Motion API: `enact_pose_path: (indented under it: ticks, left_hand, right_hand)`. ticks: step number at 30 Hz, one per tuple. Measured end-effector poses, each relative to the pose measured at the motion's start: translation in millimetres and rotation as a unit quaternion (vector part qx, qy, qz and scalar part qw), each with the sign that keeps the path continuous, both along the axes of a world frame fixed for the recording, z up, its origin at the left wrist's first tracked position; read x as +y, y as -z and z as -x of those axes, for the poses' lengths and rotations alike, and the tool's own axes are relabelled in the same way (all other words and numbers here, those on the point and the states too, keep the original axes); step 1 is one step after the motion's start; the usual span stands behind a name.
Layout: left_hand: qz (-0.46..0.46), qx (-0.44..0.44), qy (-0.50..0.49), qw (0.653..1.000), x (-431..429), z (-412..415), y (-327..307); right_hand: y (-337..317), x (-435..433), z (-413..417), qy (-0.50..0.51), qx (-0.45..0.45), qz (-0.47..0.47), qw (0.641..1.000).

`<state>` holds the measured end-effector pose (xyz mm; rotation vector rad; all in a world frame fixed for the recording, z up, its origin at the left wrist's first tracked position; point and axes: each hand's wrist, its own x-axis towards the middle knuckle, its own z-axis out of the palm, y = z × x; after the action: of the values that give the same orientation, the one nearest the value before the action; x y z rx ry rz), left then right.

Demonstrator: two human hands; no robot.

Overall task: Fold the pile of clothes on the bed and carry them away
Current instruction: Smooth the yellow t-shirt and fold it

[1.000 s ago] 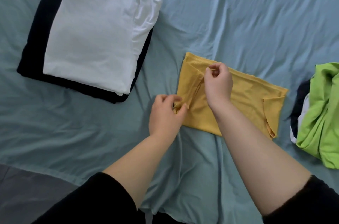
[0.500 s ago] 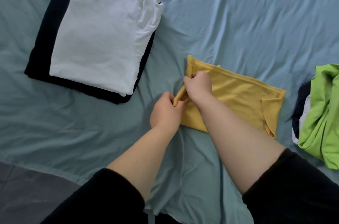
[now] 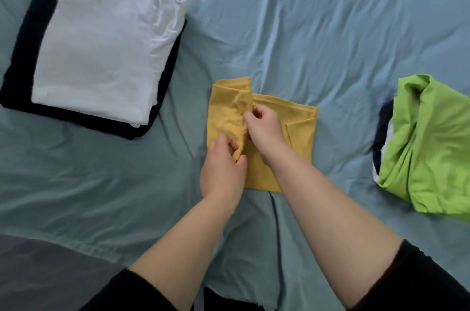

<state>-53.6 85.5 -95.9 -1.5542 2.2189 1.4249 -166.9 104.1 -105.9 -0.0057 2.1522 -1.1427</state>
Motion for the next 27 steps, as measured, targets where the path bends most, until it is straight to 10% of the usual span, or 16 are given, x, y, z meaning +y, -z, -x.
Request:
enact_pose_path:
  ticks: [17, 21, 27]
  left_hand:
    - [-0.046, 0.002, 0.152, 0.987, 112.2, 73.5, 26.8]
    - [0.193, 0.065, 0.248, 0.947, 63.3, 67.9, 28.7]
    - [0.197, -0.122, 0.476, 0.848, -1.3, 86.2, 68.0]
  right_hand:
    - [23.7, 139.2, 69.6, 0.062, 0.071, -0.101, 0.990]
    - [20.0, 151.1, 36.7, -0.134, 0.352, -0.169, 0.911]
    - [52.3, 200.6, -18.0, -0.423, 0.289, -0.290, 0.808]
